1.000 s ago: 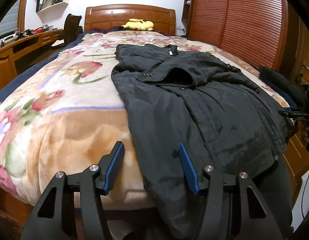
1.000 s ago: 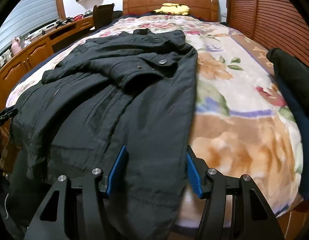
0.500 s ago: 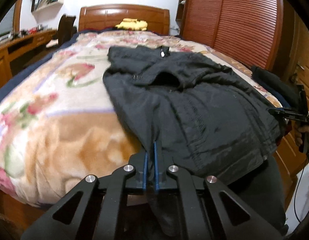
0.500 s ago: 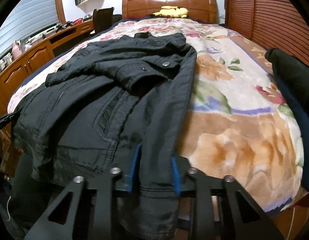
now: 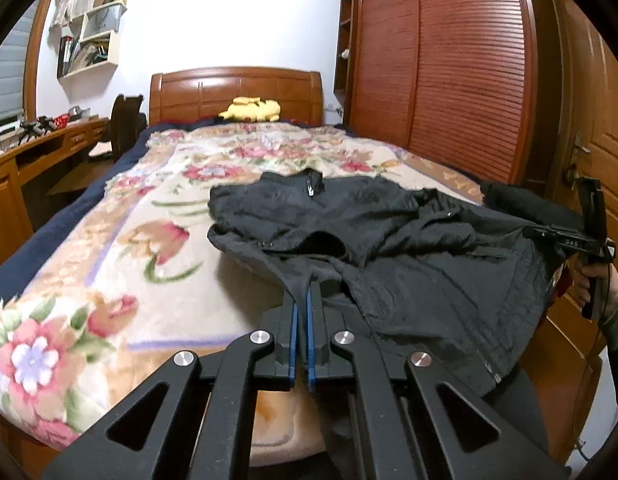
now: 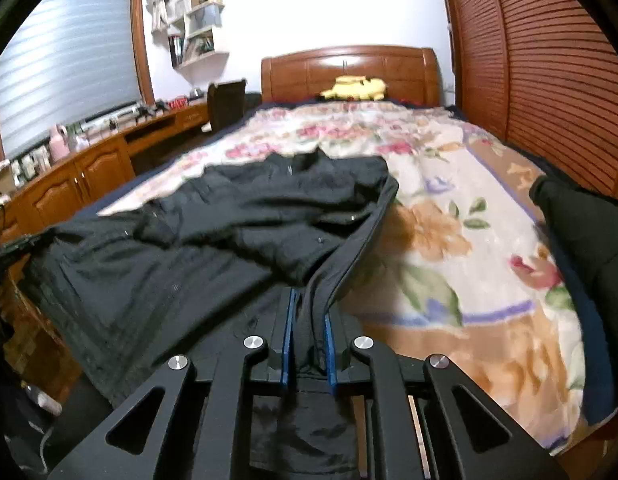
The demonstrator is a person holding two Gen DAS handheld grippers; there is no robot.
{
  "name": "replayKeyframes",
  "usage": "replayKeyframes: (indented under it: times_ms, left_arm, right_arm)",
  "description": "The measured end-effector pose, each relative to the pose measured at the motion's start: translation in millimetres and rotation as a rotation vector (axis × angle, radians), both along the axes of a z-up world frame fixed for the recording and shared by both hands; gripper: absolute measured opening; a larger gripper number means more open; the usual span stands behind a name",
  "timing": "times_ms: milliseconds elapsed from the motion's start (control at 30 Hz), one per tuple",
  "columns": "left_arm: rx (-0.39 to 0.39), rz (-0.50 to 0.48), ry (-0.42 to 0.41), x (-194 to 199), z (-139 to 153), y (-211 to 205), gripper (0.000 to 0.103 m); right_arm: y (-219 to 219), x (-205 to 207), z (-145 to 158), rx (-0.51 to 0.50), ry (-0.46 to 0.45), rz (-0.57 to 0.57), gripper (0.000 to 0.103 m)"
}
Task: Fold large clothes
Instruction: 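Grasp the jacket hem with the left tool while the right tool grasps it too, then lift the hem with both tools and fold it over toward the collar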
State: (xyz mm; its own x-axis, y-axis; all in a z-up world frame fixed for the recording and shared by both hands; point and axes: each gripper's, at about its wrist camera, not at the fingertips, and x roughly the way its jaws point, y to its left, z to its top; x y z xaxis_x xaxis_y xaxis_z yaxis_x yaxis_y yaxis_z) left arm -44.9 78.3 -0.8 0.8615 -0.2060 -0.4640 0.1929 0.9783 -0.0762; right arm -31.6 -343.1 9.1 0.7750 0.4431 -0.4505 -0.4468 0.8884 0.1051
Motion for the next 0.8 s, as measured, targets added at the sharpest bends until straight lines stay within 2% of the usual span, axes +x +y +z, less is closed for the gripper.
replayKeyframes:
  times_ms: [400, 800]
  left_arm:
    - [0.019, 0.002, -0.138, -16.5, 68.9, 7.6, 0.004]
    - [-0.012, -0.016, -0.253, -49.0, 126.5, 18.8, 0.004]
  right_arm:
    - [-13.2, -54.8, 51.9, 0.053, -0.172, 0.027, 0.009]
    - [-34.8, -127.6, 100.7, 0.069, -0.344, 0.002, 0.008]
